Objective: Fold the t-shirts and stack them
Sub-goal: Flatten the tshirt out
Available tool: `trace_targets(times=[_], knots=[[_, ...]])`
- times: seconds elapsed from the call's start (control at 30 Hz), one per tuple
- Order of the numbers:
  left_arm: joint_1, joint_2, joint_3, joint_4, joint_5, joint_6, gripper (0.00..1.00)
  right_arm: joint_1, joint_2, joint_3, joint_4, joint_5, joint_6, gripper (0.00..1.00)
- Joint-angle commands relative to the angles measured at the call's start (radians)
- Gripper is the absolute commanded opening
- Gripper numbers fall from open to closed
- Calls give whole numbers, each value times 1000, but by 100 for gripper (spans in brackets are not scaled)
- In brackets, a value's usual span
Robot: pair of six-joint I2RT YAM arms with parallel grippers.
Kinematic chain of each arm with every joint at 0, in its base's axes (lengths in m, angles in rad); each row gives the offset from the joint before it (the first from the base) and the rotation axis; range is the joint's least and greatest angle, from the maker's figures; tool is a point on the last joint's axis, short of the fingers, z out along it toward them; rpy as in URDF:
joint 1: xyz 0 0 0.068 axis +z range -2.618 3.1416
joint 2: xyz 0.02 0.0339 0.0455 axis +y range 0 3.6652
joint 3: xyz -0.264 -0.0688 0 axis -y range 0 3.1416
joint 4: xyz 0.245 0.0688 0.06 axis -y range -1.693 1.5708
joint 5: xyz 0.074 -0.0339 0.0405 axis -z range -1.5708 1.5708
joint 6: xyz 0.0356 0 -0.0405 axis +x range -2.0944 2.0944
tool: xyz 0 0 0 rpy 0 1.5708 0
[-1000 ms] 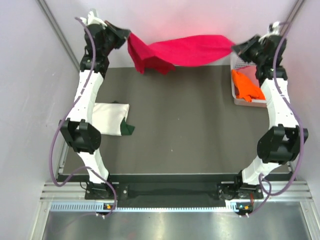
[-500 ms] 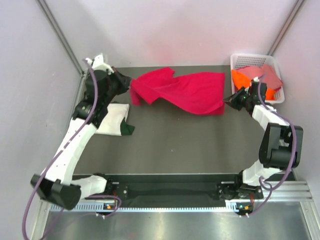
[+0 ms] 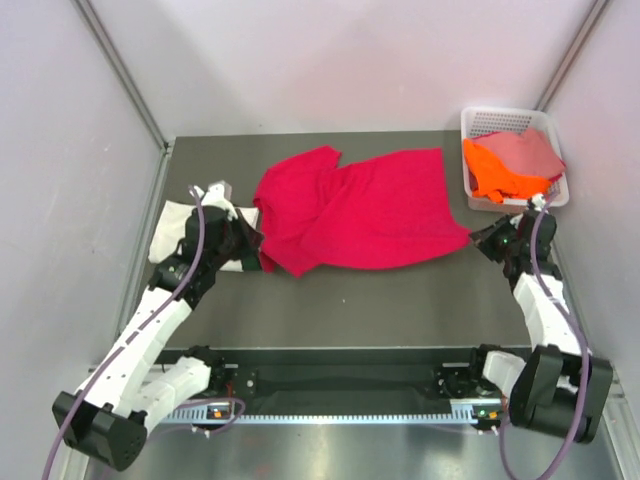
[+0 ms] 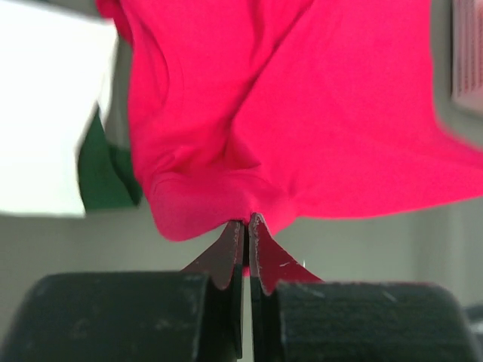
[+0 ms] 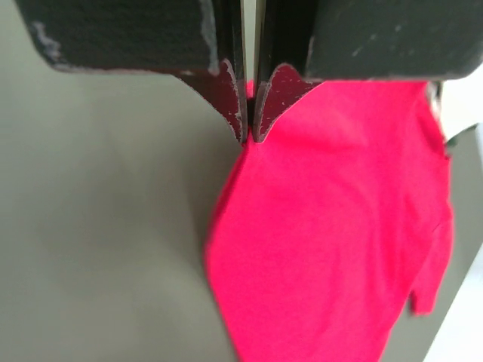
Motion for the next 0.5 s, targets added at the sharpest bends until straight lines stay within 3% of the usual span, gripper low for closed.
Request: trace_targets(times=[0.0,0.2,0.47], knots=[[-12,-59,-71,14,90,-10,0,-71,-111,-27,-59,68,-58,0],[-38,-82,-179,13,132,-49,0,-92,-194,-55,-138,99,-110,0],[-78,49,-191,-18,114,-72,0,-85,-188,-138,-140,108,-155,0]])
